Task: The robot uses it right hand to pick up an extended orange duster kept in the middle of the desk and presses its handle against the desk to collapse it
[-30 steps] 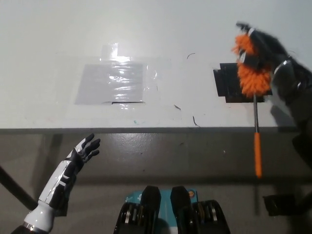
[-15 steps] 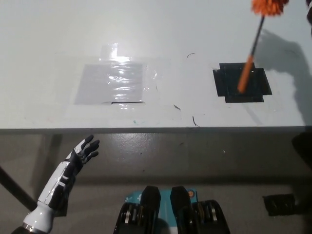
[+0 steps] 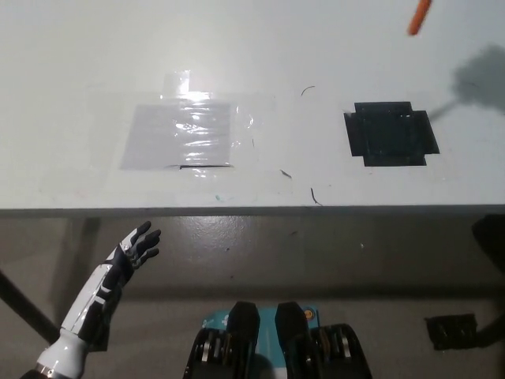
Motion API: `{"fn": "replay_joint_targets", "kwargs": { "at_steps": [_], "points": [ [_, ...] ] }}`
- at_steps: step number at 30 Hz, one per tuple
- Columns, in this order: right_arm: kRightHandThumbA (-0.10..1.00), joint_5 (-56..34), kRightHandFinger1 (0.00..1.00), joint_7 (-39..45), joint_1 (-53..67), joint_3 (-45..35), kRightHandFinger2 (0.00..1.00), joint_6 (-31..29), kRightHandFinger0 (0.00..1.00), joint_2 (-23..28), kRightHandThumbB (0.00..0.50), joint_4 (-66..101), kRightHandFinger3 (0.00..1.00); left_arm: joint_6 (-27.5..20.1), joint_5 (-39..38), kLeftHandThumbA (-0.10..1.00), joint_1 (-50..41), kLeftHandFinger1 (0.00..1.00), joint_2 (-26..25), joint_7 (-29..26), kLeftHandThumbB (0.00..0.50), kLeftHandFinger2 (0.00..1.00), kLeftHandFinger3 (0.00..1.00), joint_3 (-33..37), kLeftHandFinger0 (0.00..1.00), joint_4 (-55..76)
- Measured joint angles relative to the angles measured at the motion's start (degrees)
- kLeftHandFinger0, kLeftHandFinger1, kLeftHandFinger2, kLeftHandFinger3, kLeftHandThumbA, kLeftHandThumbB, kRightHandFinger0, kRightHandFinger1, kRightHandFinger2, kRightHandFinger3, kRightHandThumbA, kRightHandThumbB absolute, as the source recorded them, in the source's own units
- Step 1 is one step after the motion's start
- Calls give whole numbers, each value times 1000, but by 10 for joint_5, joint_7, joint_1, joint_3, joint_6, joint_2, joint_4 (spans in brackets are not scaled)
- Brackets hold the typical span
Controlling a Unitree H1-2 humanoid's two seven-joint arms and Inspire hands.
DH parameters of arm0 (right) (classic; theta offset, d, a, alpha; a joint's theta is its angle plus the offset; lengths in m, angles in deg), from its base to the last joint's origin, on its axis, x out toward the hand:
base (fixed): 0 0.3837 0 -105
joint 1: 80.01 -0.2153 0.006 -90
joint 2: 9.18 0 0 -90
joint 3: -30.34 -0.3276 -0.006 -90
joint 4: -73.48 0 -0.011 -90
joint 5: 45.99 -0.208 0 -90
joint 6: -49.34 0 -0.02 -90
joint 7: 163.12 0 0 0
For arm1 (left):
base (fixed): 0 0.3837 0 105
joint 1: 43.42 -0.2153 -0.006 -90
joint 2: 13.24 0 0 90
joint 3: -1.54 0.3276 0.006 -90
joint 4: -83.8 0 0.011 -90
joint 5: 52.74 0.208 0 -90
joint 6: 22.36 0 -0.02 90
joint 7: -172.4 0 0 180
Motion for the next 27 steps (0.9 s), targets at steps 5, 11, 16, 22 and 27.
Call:
{"fn": "replay_joint_targets", "kwargs": {
  "at_steps": [5, 11, 16, 22, 27],
  "points": [
    [-100, 12, 341, -52, 27, 7, 740, -41, 23, -43, 143, -72, 813, 1, 0, 1000, -2, 1000, 0, 0, 284, 1000, 1000, 0, 1000, 0],
    [-100, 31, 305, -109, 61, 31, 710, -81, 0, -76, 139, -191, 780, 1, 0, 1000, -3, 1000, 0, 0, 281, 1000, 1000, 0, 1000, -1],
    [-100, 41, 245, -156, 80, 45, 686, -102, 0, -95, 147, -270, 767, 1, 1, 1000, -3, 1000, 0, 0, 281, 1000, 1000, 0, 1000, -3],
    [-100, 51, 199, -225, 94, 66, 661, -116, 0, -106, 152, -339, 728, 1, 1, 1000, -4, 1000, 1, 0, 273, 1000, 1000, 0, 1000, -6],
    [-100, 52, 171, -284, 91, 81, 678, -130, 0, -105, 111, -370, 747, 1, 1, 1000, -3, 989, 1, 0, 281, 1000, 1000, 0, 1000, -6]
  ]
}}
